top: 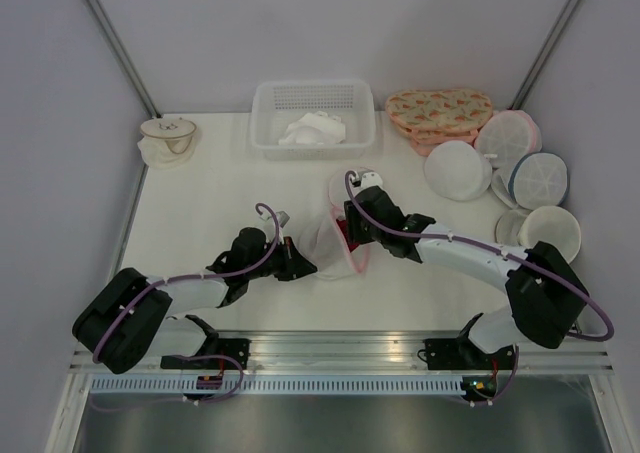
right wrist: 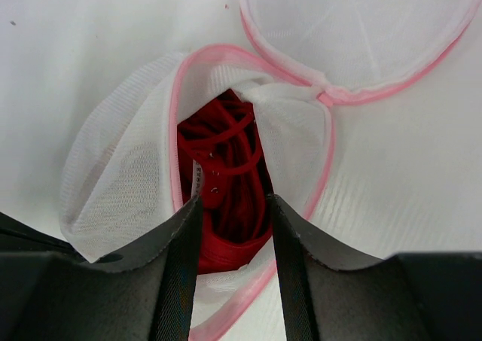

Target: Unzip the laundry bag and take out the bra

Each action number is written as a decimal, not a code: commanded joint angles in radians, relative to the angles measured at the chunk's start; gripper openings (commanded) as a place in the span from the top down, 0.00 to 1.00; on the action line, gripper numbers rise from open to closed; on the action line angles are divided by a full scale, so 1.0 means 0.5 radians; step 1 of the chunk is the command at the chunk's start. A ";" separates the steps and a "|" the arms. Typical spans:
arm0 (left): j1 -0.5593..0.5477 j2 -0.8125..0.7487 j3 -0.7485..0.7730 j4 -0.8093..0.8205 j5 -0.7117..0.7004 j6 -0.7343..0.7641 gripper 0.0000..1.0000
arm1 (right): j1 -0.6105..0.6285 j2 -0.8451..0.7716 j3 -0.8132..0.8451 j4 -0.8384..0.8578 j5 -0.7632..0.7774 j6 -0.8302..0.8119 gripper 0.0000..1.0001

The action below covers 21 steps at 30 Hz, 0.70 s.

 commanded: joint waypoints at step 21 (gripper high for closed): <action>-0.002 0.011 0.029 0.069 0.035 0.046 0.98 | -0.030 0.184 0.030 0.171 -0.377 -0.025 0.52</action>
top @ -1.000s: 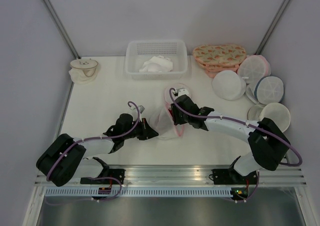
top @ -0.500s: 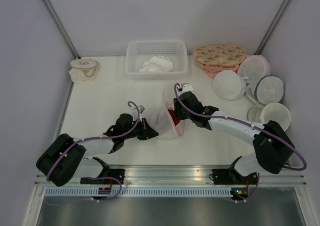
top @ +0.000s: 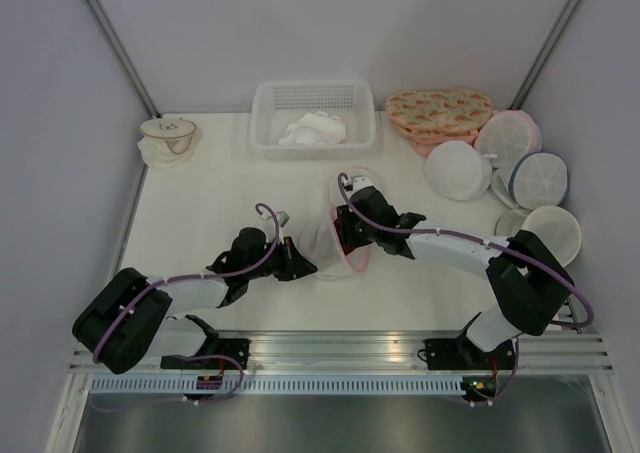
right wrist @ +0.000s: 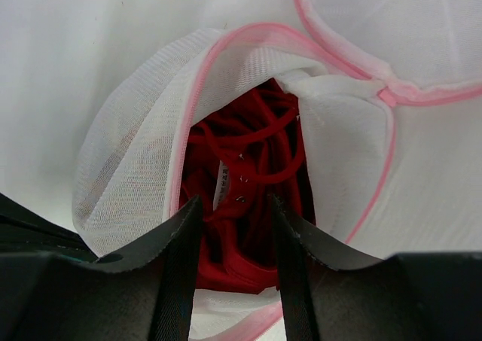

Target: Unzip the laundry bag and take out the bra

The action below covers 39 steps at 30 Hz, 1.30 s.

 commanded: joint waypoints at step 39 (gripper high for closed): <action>-0.002 0.023 0.011 0.086 0.055 0.033 0.98 | 0.012 -1.101 -0.051 -0.020 0.456 0.097 1.00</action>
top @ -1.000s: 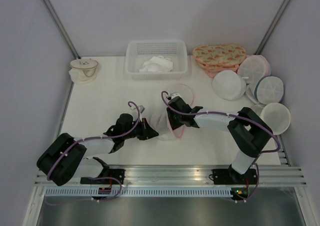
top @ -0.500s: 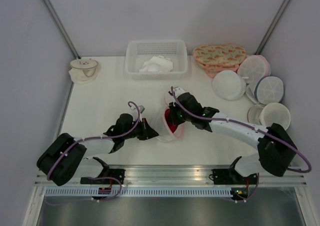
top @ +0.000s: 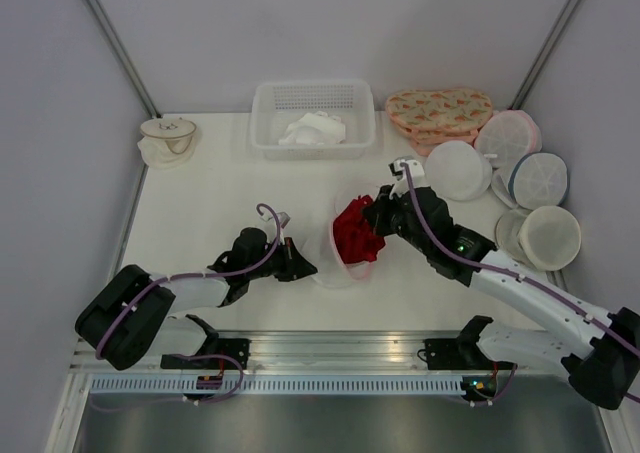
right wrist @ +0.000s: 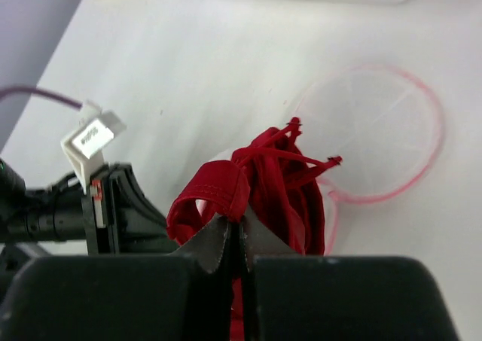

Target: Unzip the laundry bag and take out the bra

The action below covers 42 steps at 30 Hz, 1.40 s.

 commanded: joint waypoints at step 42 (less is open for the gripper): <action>-0.008 -0.621 -0.038 -0.454 0.004 -0.007 0.98 | -0.736 2.613 3.412 -0.478 0.142 -0.152 0.49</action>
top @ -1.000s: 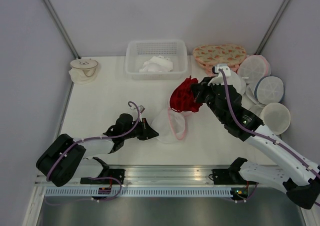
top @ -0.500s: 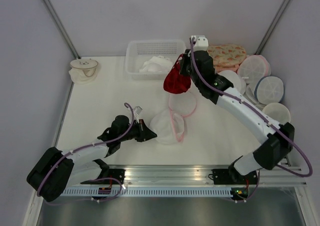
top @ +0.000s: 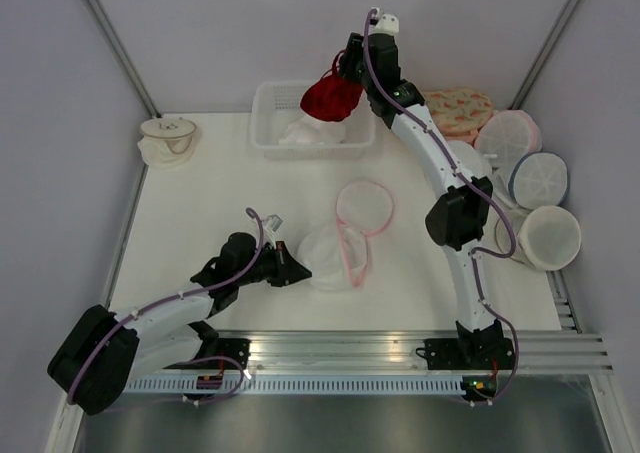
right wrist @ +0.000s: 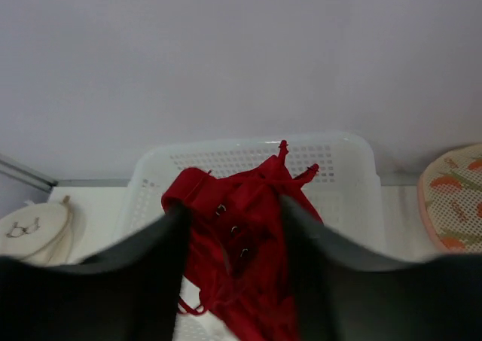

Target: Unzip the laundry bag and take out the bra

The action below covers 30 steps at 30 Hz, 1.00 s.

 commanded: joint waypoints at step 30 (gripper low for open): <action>-0.005 0.301 0.164 0.186 -0.122 0.016 0.98 | -0.059 -1.813 -3.343 0.604 0.095 0.399 0.11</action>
